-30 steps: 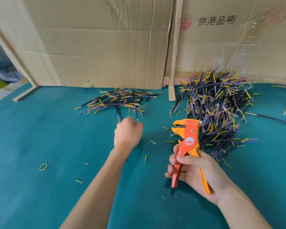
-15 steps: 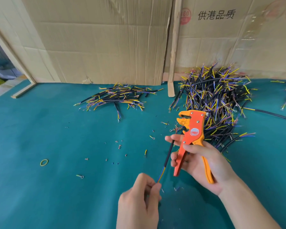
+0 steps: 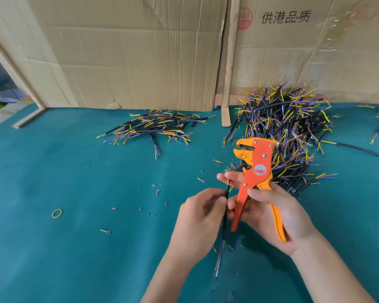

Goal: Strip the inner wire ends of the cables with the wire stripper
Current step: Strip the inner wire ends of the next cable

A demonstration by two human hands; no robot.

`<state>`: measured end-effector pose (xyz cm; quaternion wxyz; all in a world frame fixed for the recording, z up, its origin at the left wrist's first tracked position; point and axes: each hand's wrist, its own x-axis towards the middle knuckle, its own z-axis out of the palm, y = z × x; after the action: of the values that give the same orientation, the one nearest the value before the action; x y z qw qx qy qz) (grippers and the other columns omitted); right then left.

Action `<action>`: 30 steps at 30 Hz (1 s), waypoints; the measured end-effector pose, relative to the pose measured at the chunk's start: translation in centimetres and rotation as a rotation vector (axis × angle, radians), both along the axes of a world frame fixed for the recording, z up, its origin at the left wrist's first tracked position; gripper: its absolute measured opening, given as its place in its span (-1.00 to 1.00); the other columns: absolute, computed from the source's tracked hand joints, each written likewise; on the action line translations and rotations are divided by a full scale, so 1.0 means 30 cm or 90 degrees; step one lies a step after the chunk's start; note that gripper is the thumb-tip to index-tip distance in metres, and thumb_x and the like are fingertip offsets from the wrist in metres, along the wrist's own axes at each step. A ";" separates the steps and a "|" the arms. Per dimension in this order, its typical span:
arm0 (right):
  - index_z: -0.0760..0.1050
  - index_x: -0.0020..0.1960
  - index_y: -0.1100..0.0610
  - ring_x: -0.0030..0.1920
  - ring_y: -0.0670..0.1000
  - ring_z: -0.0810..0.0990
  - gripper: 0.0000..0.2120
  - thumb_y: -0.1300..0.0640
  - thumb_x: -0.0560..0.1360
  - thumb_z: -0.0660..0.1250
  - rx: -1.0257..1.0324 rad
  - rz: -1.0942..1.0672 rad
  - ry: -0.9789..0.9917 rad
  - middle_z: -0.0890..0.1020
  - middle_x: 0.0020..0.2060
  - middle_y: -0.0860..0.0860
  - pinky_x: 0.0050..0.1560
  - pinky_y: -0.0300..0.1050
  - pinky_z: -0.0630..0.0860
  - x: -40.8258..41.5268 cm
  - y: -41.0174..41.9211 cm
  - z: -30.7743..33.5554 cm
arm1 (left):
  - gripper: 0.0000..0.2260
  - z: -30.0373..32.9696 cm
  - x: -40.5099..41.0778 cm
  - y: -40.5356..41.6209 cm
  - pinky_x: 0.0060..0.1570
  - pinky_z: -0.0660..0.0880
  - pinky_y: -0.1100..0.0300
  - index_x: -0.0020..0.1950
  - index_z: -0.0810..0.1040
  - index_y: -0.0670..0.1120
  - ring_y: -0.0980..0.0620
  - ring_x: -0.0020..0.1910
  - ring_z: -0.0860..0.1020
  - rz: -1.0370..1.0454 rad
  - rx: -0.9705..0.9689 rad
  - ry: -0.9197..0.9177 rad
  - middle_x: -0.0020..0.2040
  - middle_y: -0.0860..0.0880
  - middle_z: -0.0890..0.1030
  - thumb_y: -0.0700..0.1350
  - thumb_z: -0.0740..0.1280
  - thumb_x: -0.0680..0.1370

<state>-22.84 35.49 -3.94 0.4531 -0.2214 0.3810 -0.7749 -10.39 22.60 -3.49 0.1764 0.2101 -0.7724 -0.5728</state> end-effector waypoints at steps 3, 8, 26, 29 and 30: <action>0.49 0.38 0.32 -0.16 0.18 0.59 -0.47 0.23 0.43 0.39 -0.002 -0.013 -0.017 0.53 0.39 0.24 -0.07 0.12 0.59 -0.005 0.004 0.004 | -0.85 -0.028 -0.080 -0.012 -0.13 0.63 0.04 -0.02 0.67 -0.05 0.02 -0.36 0.60 -0.004 0.135 0.048 -0.28 -0.02 0.65 -0.22 0.32 0.63; 0.47 0.41 0.28 -0.15 0.20 0.59 -0.46 0.23 0.43 0.34 0.007 -0.062 -0.024 0.54 0.38 0.22 -0.05 0.11 0.59 -0.017 0.001 0.001 | -0.82 -0.082 -0.139 -0.013 -0.25 0.52 0.30 -0.06 0.69 -0.02 0.08 -0.38 0.57 -0.002 0.202 0.107 -0.28 0.02 0.65 -0.26 0.35 0.61; 0.43 0.43 0.27 -0.16 0.25 0.62 -0.43 0.27 0.42 0.36 0.061 -0.064 0.005 0.58 0.35 0.17 -0.10 0.14 0.60 -0.001 -0.017 -0.010 | -0.69 -0.106 -0.135 -0.052 -0.23 0.46 0.21 0.14 0.66 -0.17 0.02 -0.32 0.41 -0.016 0.432 0.226 -0.19 -0.10 0.46 -0.43 0.21 0.60; 0.45 0.42 0.26 -0.15 0.24 0.63 -0.44 0.26 0.42 0.37 0.072 -0.059 0.011 0.59 0.34 0.17 -0.09 0.13 0.61 -0.003 -0.017 -0.010 | -0.68 -0.102 -0.139 -0.049 -0.24 0.40 0.19 0.07 0.68 -0.12 0.02 -0.34 0.39 0.007 0.434 0.230 -0.22 -0.07 0.49 -0.43 0.20 0.60; 0.46 0.42 0.26 -0.15 0.25 0.63 -0.45 0.25 0.42 0.37 0.076 -0.059 0.014 0.59 0.34 0.17 -0.09 0.13 0.61 -0.003 -0.017 -0.011 | -0.68 -0.103 -0.141 -0.050 -0.24 0.37 0.18 0.04 0.68 -0.11 0.02 -0.35 0.38 0.020 0.431 0.228 -0.23 -0.06 0.49 -0.42 0.20 0.60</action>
<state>-22.93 34.98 -4.26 0.4251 -0.1848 0.4412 -0.7684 -14.63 21.10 -6.57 0.2378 0.1646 -0.4929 -0.8206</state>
